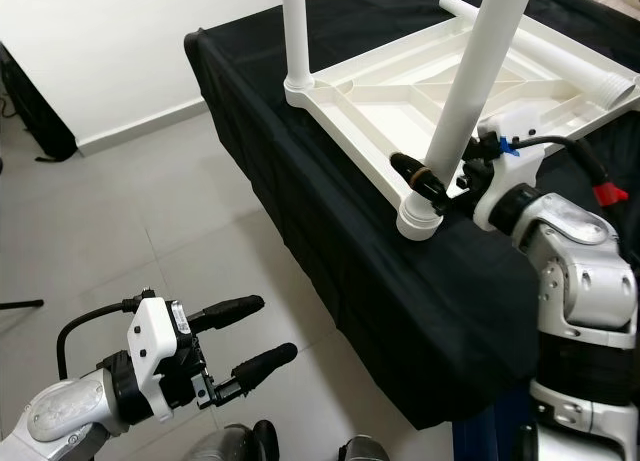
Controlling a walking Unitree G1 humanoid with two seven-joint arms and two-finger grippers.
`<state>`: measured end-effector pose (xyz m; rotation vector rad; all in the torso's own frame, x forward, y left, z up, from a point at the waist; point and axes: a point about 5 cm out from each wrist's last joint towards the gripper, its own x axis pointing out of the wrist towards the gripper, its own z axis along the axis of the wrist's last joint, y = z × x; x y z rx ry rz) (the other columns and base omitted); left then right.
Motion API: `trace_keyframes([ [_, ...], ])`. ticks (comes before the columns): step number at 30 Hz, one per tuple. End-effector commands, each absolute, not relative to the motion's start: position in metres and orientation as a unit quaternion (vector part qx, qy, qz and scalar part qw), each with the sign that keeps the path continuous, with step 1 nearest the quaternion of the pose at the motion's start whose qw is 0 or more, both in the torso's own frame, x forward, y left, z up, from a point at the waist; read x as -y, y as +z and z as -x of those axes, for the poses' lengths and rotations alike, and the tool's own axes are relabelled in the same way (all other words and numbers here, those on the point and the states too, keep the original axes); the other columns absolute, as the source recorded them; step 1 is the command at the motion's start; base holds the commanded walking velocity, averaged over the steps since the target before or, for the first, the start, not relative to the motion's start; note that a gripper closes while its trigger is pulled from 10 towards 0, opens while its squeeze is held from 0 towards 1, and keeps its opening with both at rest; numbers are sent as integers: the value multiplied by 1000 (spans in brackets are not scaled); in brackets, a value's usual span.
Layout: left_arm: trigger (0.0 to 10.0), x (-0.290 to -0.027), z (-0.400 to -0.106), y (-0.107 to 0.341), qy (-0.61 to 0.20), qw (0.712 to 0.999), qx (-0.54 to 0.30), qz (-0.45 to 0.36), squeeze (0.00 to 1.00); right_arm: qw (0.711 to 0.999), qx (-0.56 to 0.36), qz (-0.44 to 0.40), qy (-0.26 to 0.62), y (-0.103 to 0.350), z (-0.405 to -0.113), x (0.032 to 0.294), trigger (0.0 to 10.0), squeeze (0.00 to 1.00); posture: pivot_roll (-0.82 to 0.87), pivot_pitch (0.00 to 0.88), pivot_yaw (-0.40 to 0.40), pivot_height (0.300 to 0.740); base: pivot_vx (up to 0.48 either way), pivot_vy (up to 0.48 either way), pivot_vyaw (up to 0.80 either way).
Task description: Building children table
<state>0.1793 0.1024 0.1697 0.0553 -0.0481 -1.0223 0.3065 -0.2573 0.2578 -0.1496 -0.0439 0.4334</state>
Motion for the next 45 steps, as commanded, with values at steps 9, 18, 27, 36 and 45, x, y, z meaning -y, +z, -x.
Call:
trace_keyframes([
  [9,10000,-103,-179,166,-485,874,14,-29,0,993,38,70,86,247,-300,237,0,0,-22,196,20,740,0,0,0],
  [18,10000,-102,-181,166,-491,871,15,-27,0,992,-29,61,-108,220,-283,215,0,0,-31,195,27,740,0,0,0],
  [27,10000,-102,-180,166,-490,871,15,-26,0,996,-6,20,-83,224,-288,198,10000,0,-27,196,26,740,0,0,0],
  [36,10000,-102,-181,166,-491,871,14,-28,0,999,20,5,44,242,-292,203,10000,1000,-34,199,25,740,0,0,0],
  [45,10000,-102,-181,165,-488,872,14,-29,0,990,39,47,125,256,-300,229,10000,1000,-20,193,16,740,0,0,0],
])
